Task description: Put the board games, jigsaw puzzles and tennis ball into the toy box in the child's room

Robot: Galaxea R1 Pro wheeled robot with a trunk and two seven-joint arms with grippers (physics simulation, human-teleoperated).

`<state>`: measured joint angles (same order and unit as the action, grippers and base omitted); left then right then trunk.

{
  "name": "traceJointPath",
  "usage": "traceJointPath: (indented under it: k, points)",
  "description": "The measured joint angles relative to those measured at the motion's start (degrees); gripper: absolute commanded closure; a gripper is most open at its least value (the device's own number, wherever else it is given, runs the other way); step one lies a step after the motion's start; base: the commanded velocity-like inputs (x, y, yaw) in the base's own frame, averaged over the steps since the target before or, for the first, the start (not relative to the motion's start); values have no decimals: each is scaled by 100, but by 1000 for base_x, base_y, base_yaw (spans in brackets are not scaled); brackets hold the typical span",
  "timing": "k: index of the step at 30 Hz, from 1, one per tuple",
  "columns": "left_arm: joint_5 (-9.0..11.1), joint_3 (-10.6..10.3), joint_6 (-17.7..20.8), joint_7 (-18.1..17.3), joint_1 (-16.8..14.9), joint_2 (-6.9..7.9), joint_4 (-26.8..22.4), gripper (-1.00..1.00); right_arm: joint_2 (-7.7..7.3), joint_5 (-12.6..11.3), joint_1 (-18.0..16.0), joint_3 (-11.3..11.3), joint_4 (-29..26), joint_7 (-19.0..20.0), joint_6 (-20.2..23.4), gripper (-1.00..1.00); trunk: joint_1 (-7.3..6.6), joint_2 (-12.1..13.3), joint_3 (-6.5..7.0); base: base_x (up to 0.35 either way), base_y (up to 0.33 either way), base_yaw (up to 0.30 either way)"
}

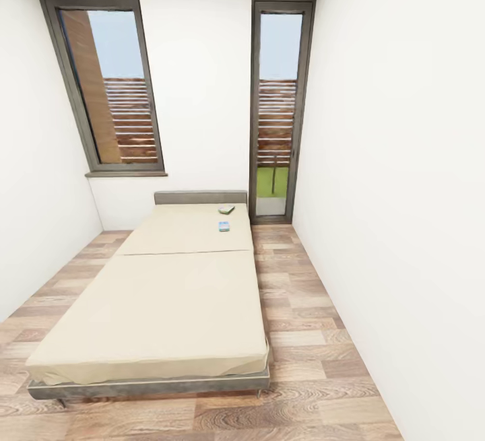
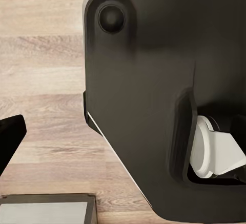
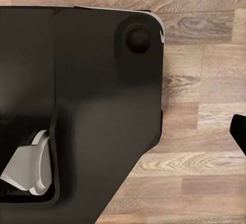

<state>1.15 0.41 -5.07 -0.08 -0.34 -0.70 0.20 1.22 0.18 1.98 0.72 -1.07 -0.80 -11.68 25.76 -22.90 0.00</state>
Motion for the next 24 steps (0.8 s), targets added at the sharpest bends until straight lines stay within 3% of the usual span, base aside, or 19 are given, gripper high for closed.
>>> traceJointPath:
  k: [24]
  points:
    - [-3,0,33,-7,0,0,0,-100,34,-81,1,-56,60,38,29,-100,0,0,0,0,0,2]
